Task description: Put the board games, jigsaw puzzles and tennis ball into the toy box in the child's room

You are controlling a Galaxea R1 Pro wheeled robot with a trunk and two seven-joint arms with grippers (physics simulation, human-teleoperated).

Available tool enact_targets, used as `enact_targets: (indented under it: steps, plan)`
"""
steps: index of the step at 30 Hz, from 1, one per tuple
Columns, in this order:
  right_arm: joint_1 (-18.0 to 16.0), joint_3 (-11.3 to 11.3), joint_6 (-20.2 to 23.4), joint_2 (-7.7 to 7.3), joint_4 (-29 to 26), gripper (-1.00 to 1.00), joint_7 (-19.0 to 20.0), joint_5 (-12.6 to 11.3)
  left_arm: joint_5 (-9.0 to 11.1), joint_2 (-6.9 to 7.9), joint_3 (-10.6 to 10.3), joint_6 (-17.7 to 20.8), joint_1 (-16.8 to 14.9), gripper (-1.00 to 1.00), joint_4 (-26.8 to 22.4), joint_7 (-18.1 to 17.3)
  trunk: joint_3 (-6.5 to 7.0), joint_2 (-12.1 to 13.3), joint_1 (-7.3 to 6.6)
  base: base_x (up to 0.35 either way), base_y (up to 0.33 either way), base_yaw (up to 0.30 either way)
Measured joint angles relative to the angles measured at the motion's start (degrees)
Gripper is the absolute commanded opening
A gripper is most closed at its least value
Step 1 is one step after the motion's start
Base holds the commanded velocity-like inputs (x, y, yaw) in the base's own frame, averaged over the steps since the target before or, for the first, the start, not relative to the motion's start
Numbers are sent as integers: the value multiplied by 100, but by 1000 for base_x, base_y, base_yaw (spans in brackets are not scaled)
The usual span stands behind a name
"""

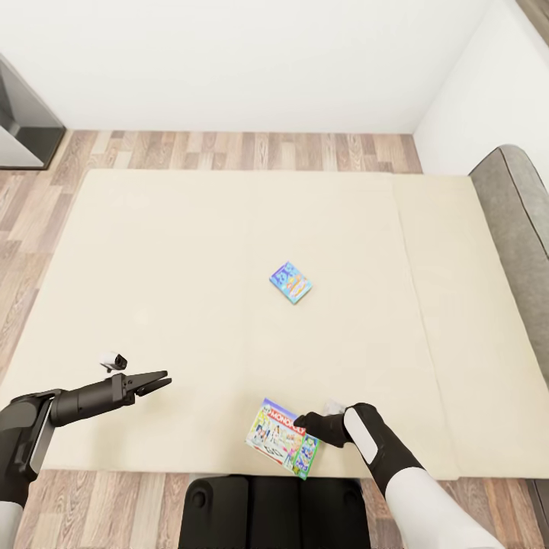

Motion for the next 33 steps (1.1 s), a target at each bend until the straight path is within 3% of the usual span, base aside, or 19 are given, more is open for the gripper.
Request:
enact_targets:
  steps: [27,33]
  plan:
    - [1,10,-32,-2,-8,100,52,9,-3,8,-2,-1,-2,100,0,0,-234,0,0,0,0,0]
    - [1,39,-51,7,-18,100,400,-4,-3,9,-4,-1,-2,100,0,0,-239,0,0,0,0,0]
